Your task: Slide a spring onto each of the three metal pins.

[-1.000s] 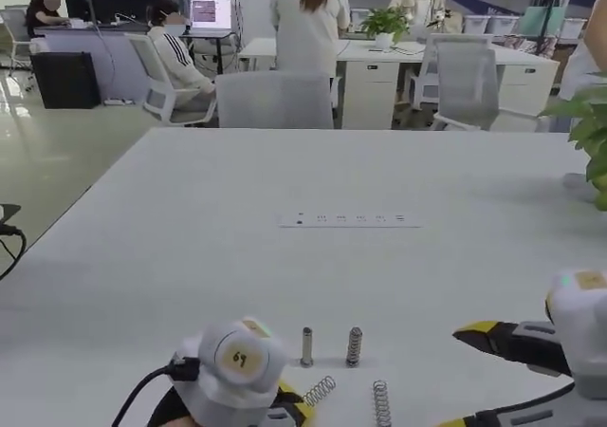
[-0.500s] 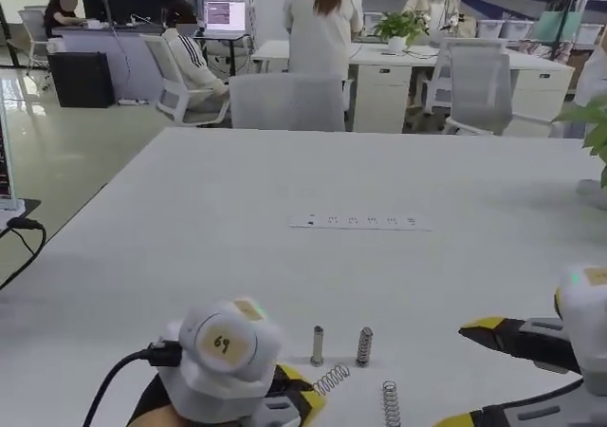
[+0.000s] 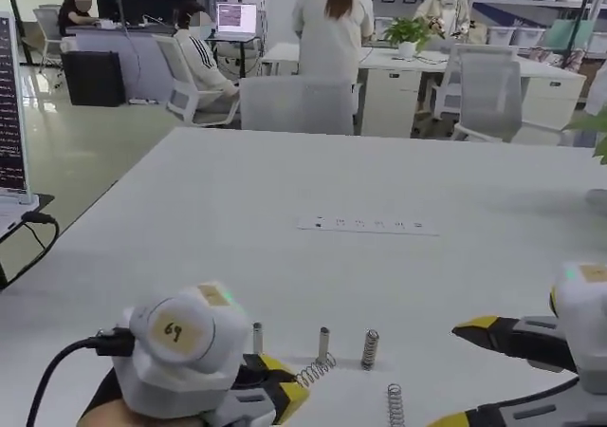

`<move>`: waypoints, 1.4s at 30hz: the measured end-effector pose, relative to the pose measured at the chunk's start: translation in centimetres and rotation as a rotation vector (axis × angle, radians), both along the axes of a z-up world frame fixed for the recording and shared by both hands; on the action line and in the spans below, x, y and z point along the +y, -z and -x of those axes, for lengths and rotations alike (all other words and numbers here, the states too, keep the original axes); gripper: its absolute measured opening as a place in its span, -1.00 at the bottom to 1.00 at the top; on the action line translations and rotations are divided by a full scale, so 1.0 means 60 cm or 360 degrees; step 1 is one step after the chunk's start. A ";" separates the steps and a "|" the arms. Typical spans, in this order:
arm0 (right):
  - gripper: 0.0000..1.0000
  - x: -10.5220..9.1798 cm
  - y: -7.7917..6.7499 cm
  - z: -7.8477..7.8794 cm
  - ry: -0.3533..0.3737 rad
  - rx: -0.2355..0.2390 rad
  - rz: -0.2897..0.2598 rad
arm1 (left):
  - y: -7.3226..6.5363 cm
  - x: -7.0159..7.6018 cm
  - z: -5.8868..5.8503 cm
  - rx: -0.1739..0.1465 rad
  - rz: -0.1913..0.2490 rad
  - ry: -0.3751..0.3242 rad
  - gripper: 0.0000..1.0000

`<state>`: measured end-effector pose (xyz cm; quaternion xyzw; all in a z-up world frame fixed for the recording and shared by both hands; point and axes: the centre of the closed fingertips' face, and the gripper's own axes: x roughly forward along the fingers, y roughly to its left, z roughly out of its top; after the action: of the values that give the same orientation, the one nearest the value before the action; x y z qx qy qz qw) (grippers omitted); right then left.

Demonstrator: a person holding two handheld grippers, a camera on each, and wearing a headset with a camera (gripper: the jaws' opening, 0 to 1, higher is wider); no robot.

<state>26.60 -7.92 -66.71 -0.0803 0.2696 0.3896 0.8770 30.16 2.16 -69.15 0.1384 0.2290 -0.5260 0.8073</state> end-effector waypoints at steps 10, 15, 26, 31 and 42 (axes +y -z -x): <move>0.70 0.021 -0.013 -0.004 -0.0072 -0.0009 0.0004 | -0.034 0.015 0.014 -0.0041 0.0062 0.0006 -0.96; 0.64 0.037 -0.023 -0.005 -0.0118 -0.0019 -0.0004 | -0.042 0.026 0.024 -0.0045 0.0080 0.0012 -0.96; 0.46 0.077 -0.036 -0.009 -0.0260 -0.0023 0.0009 | -0.053 0.031 0.028 -0.0062 0.0126 0.0026 -0.97; 0.32 0.092 -0.044 -0.013 -0.0317 -0.0025 0.0006 | -0.054 0.027 0.032 -0.0065 0.0134 0.0047 -0.97; 0.00 0.119 -0.048 -0.017 -0.0456 -0.0042 0.0059 | -0.060 0.016 0.040 -0.0085 0.0140 0.0098 -0.97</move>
<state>27.64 -0.76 -63.82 -0.1391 0.2510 0.5048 0.8141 27.78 3.15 -65.54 0.1237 0.1798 -0.5562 0.8019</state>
